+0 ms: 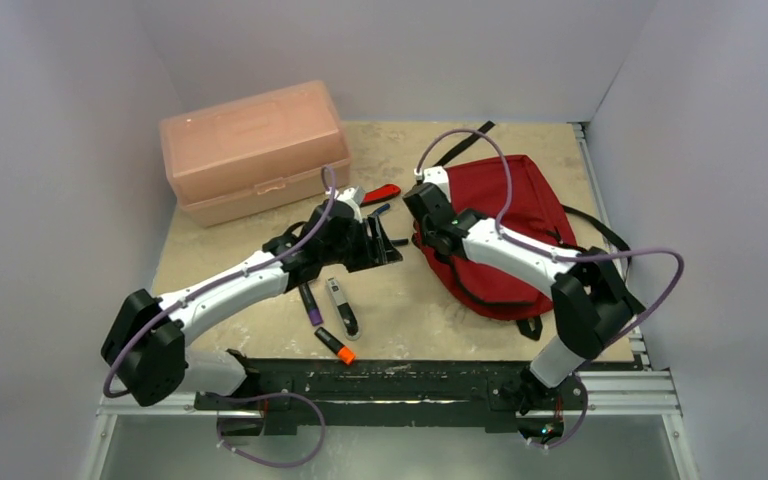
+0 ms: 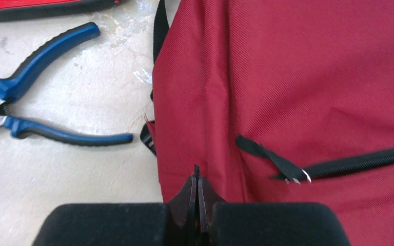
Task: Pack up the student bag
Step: Zip the student bag at the center of the board.
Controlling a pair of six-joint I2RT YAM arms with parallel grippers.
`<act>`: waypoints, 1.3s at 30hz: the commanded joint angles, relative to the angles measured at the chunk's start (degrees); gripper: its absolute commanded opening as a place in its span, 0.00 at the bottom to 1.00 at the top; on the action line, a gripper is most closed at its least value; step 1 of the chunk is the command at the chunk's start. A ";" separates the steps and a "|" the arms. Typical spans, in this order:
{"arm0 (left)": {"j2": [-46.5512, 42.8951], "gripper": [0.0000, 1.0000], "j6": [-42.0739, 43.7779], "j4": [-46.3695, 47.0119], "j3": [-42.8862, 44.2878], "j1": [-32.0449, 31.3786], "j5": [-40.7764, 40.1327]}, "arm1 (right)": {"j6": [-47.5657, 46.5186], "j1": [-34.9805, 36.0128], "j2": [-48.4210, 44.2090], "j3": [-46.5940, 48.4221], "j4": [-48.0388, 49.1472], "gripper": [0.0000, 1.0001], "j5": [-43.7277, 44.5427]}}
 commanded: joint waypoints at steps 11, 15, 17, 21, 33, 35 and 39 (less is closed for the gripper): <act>29.77 0.64 -24.66 19.15 14.70 7.95 22.13 | -0.52 0.12 -18.39 -15.49 15.11 0.00 -10.93; 37.25 0.66 -25.07 17.66 22.54 7.60 24.33 | -0.66 0.16 -19.04 -15.84 14.72 0.00 -11.44; 40.51 0.66 -25.79 16.64 25.66 7.62 24.65 | -0.50 0.17 -19.50 -16.00 14.62 0.00 -11.93; 46.09 0.66 -25.63 15.19 30.69 7.82 24.44 | -0.48 0.11 -20.71 -16.06 13.64 0.00 -12.43; 46.80 0.17 -23.63 20.29 31.55 7.71 21.38 | 0.57 0.18 -22.00 -15.35 10.10 0.00 -13.08; 47.68 0.06 -22.80 19.16 33.33 8.24 21.63 | 1.84 0.25 -24.03 -16.51 8.56 0.00 -13.96; 49.40 0.00 -21.53 17.51 36.32 9.46 21.77 | 5.84 0.25 -30.58 -20.24 4.99 0.00 -15.97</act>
